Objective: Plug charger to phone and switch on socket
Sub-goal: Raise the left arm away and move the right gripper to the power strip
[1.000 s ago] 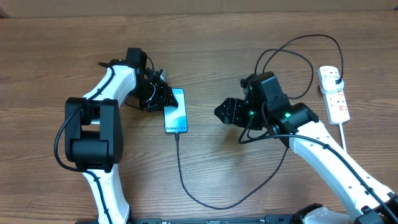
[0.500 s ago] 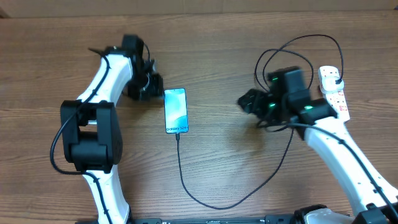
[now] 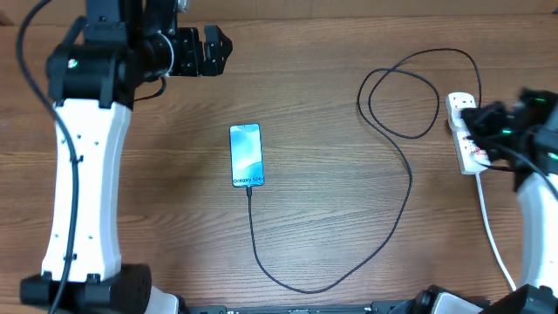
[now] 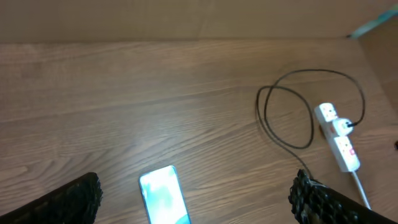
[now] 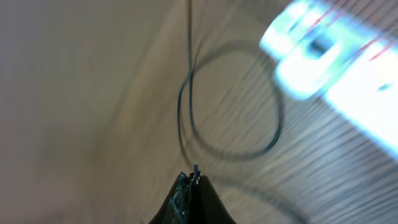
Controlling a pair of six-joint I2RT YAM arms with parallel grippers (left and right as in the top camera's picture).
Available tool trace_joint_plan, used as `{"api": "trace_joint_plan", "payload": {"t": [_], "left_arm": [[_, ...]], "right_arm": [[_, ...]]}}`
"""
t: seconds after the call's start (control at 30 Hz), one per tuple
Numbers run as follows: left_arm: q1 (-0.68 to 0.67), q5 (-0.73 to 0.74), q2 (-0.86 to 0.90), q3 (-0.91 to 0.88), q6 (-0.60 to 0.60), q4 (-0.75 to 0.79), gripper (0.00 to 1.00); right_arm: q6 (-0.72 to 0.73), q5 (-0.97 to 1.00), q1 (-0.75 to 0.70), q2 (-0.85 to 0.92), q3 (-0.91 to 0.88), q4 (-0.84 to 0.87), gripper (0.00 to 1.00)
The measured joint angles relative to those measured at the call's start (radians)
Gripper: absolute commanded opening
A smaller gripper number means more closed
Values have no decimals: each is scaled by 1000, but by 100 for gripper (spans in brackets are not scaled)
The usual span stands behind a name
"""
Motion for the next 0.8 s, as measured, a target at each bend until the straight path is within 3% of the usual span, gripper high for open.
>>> {"api": "trace_joint_plan", "payload": {"t": [0.17, 0.47, 0.8], "left_arm": [[0, 8, -2, 0, 0, -5, 100], [0, 8, 3, -2, 0, -6, 100], [0, 8, 3, -2, 0, -6, 100]], "right_arm": [[14, -58, -169, 71, 8, 94, 4], [15, -154, -259, 310, 8, 203, 4], [16, -186, -272, 430, 8, 303, 4]]}}
